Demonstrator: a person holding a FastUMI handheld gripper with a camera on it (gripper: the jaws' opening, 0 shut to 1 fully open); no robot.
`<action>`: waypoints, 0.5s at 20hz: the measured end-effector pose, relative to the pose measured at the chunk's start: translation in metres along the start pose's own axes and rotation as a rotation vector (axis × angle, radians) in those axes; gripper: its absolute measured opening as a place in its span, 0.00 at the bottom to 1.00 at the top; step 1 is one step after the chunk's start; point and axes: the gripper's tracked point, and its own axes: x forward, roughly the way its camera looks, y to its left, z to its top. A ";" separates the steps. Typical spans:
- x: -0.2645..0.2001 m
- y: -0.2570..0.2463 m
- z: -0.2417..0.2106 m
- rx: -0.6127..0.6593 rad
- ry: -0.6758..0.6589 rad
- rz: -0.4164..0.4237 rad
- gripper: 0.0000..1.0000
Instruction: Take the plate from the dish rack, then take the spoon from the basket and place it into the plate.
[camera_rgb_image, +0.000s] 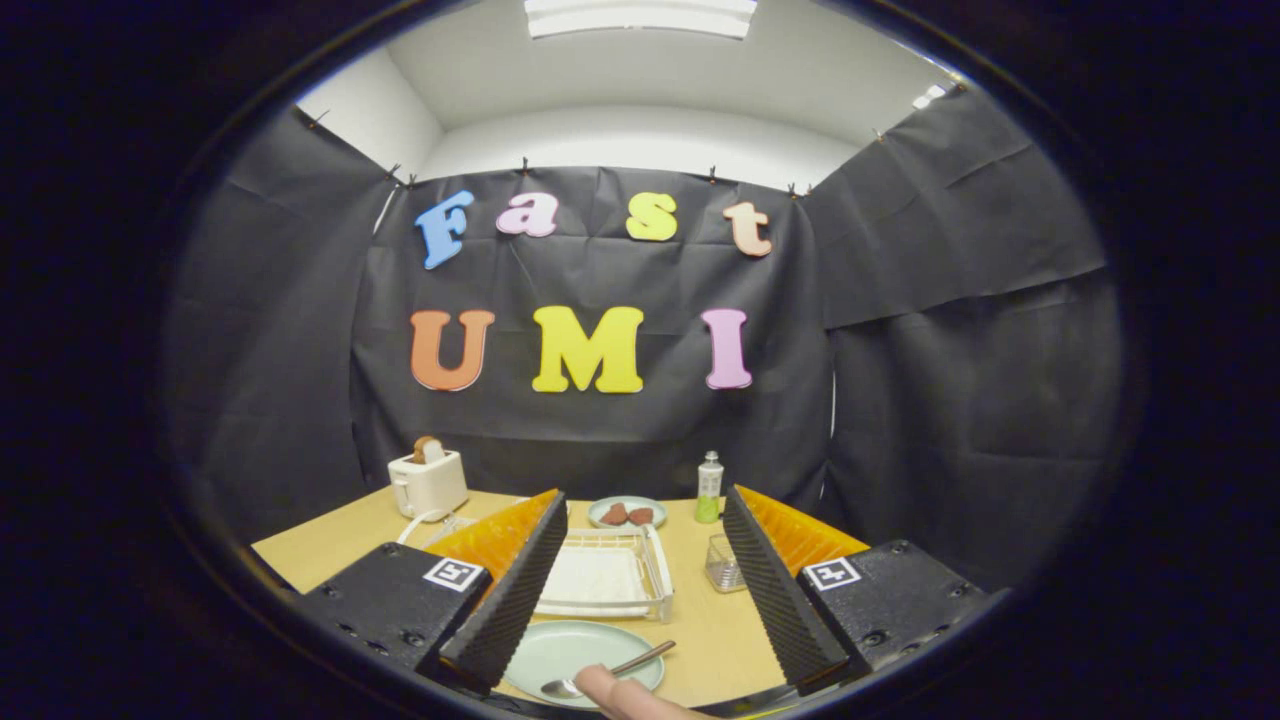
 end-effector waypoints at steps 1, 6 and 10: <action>0.002 0.000 0.000 -0.002 0.002 0.001 1.00; 0.009 -0.003 -0.005 -0.005 0.011 -0.013 1.00; 0.008 0.000 -0.008 -0.009 0.009 -0.005 1.00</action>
